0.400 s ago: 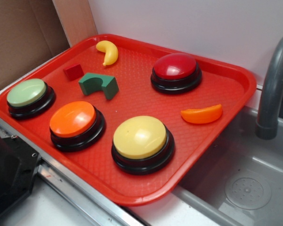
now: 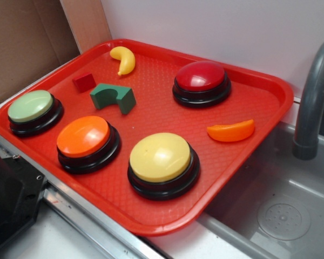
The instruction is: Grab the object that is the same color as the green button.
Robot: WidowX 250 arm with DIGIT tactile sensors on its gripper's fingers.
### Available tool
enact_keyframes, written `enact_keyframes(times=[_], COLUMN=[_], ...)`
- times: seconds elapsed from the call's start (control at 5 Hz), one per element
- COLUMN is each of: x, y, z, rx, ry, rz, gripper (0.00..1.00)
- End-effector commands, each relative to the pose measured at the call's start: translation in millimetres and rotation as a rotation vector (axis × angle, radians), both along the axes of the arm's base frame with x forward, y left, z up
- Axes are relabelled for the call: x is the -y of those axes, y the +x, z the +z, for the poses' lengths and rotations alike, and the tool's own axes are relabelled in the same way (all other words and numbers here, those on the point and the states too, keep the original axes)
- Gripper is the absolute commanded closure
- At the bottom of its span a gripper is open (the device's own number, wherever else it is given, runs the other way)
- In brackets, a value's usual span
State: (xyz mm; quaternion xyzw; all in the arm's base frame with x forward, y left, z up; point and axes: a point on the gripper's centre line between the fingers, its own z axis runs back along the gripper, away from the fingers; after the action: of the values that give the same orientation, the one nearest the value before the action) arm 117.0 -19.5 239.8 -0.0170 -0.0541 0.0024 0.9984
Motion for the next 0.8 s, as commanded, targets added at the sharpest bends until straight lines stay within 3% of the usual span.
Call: enact_keyframes(times=[0.0, 0.4, 0.6], x=[-62, -76, -70], y=[41, 104, 125], z=[-21, -78, -103], rx=[0.102, 0.092, 0.114], ry=[0.179, 0.221, 0.188], rz=[-0.377, -0.668, -0.773], gripper=[0.00, 0.00, 0.00])
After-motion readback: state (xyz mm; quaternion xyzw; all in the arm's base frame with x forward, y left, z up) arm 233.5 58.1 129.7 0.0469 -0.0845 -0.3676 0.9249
